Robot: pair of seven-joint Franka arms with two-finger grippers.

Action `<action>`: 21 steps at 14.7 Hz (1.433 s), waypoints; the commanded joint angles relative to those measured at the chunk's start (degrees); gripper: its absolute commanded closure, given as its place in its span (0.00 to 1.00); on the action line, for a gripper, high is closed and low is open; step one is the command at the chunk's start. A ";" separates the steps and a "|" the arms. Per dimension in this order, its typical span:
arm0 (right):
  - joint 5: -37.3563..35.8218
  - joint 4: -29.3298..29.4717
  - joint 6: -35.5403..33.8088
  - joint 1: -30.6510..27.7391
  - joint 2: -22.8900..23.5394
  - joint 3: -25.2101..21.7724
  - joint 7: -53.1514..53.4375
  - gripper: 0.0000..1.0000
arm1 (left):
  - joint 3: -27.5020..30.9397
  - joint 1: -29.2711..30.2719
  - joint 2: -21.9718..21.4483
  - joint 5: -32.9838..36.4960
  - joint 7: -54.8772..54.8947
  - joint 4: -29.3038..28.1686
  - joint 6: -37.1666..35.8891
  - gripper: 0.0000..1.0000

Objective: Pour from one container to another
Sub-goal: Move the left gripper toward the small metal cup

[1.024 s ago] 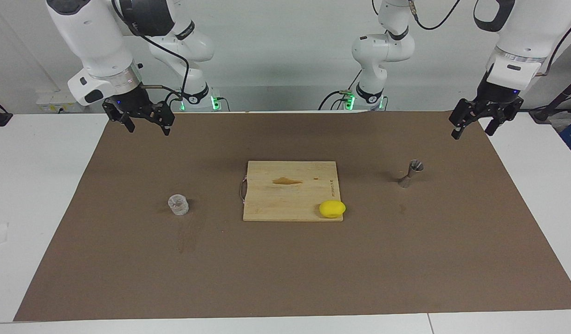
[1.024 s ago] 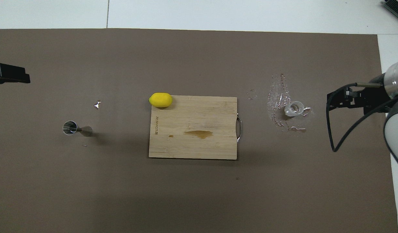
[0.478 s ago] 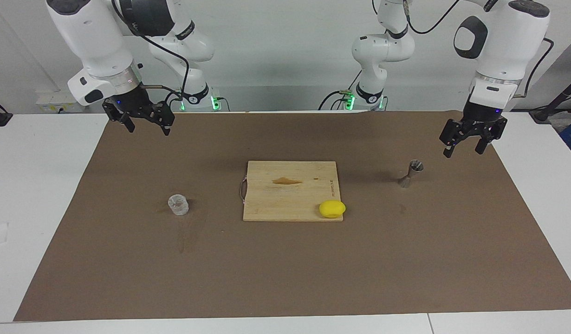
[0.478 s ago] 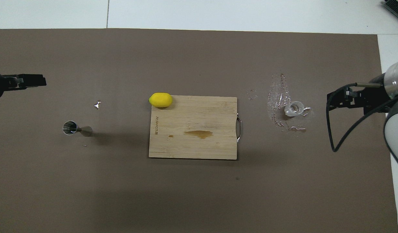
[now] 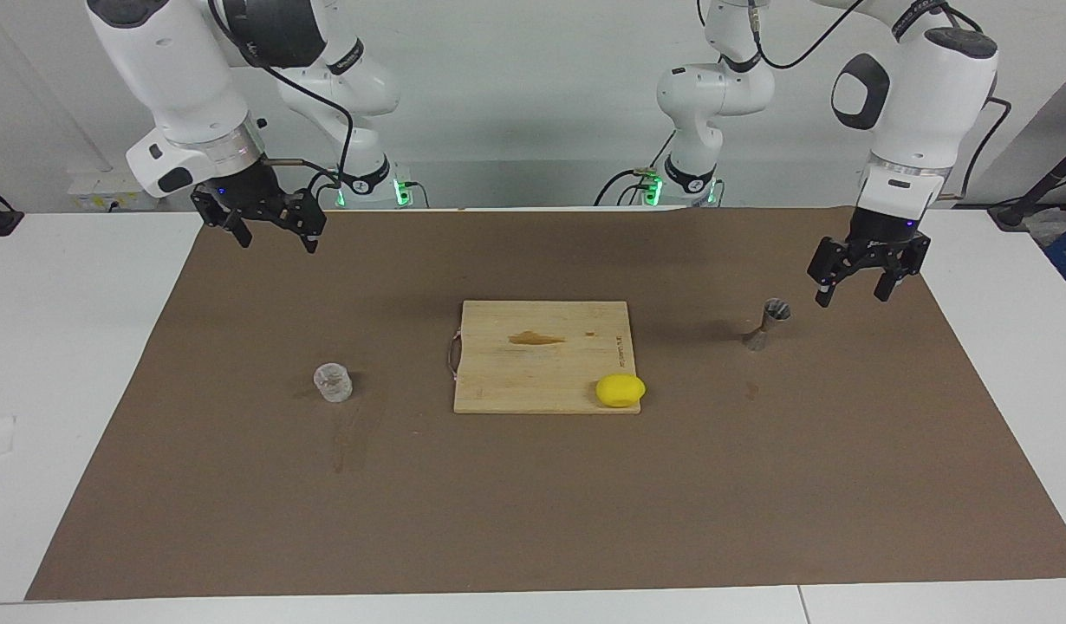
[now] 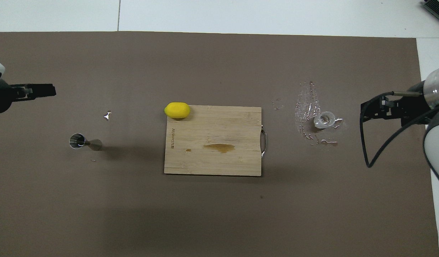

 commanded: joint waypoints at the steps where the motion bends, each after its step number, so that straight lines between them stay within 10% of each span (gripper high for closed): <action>1: -0.35 -1.57 0.23 -0.68 -1.49 0.46 -1.08 0.00 | 0.28 -1.42 2.25 0.98 0.45 -1.93 5.19 0.00; 16: -0.35 -1.57 0.23 -0.68 -1.49 0.46 -1.08 0.00 | 0.19 -1.95 2.61 0.90 15.47 -1.23 -1.11 0.00; 21: -0.35 -1.57 0.23 -0.68 -1.49 0.46 -1.08 0.00 | 0.63 1.02 2.44 -11.27 27.75 -0.43 -6.06 0.00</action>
